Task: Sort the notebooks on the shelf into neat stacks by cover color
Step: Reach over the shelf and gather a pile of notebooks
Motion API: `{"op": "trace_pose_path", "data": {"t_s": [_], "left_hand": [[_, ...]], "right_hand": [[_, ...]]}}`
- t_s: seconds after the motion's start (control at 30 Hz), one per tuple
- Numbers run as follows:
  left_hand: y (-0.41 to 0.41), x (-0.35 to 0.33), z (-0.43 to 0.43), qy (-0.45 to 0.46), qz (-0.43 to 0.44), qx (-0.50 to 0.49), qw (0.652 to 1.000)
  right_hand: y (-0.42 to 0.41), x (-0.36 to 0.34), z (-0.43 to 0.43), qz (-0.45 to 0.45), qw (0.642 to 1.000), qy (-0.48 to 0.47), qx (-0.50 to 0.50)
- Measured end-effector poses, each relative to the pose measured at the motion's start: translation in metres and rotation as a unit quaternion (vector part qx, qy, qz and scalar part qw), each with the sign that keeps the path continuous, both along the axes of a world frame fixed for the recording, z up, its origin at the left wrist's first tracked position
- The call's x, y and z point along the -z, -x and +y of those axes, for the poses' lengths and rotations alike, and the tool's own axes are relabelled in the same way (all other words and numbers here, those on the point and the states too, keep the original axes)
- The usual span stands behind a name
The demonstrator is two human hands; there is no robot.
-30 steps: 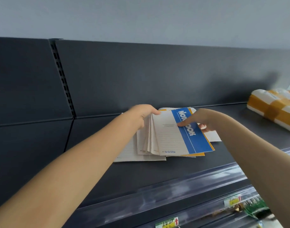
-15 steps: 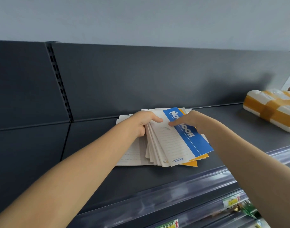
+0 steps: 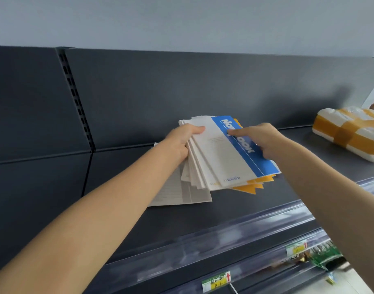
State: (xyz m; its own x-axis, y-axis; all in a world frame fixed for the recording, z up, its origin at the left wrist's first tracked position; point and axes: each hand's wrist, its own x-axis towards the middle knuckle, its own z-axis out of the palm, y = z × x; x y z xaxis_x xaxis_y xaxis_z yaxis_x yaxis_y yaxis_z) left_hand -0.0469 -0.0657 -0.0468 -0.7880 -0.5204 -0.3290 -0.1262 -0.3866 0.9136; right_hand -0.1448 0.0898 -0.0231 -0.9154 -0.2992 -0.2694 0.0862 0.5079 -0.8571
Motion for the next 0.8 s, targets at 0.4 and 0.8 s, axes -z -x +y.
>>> {"op": "trace_pose_path", "data": {"t_s": [0.4,0.8], "left_hand": [[-0.130,-0.005,-0.063,0.015,-0.013,-0.060,0.998],[-0.389,0.004,-0.159,0.091,-0.076,-0.110,0.987]], "right_hand": [[-0.121,-0.008,-0.092,-0.056,0.979,0.015,-0.196],[-0.335,0.018,-0.226,-0.122,0.960,0.091,-0.236]]}}
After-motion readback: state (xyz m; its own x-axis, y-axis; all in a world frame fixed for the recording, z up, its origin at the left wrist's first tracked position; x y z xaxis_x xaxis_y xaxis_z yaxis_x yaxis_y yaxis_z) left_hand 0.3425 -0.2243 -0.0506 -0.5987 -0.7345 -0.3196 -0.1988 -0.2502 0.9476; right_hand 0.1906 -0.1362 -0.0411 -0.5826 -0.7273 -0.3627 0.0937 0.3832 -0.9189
